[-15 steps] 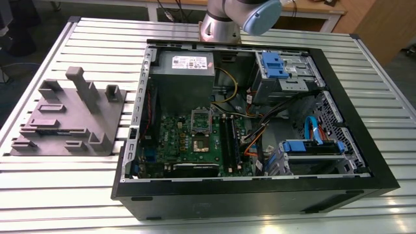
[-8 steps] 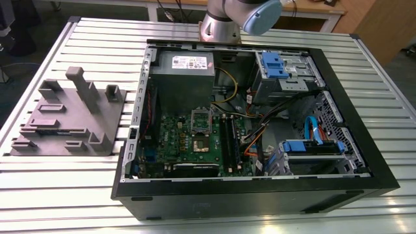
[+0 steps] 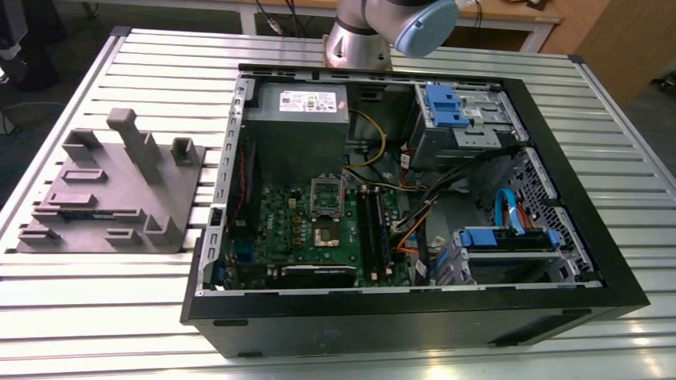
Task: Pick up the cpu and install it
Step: 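Pick up the cpu and move it towards the insertion slot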
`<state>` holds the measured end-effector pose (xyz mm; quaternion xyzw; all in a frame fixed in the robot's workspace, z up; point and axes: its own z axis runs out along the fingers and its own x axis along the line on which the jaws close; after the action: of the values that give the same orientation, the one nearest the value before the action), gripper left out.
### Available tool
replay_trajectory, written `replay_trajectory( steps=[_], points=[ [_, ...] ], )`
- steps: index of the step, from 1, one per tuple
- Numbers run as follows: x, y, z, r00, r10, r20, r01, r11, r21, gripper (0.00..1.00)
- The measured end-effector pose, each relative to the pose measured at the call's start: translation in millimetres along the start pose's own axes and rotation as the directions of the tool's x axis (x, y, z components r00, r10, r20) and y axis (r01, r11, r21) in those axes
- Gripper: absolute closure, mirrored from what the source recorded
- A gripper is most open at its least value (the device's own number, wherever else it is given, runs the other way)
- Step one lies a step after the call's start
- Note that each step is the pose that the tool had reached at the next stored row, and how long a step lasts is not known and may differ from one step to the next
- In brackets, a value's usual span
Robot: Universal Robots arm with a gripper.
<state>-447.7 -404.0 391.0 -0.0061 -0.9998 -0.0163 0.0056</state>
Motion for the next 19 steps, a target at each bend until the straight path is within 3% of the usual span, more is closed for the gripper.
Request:
replay_trajectory(
  steps=[19],
  points=[
    [-6.1,0.1,-0.1,1.0000,0.000,0.0000,0.000,1.0000,0.0000,0.53]
  ],
)
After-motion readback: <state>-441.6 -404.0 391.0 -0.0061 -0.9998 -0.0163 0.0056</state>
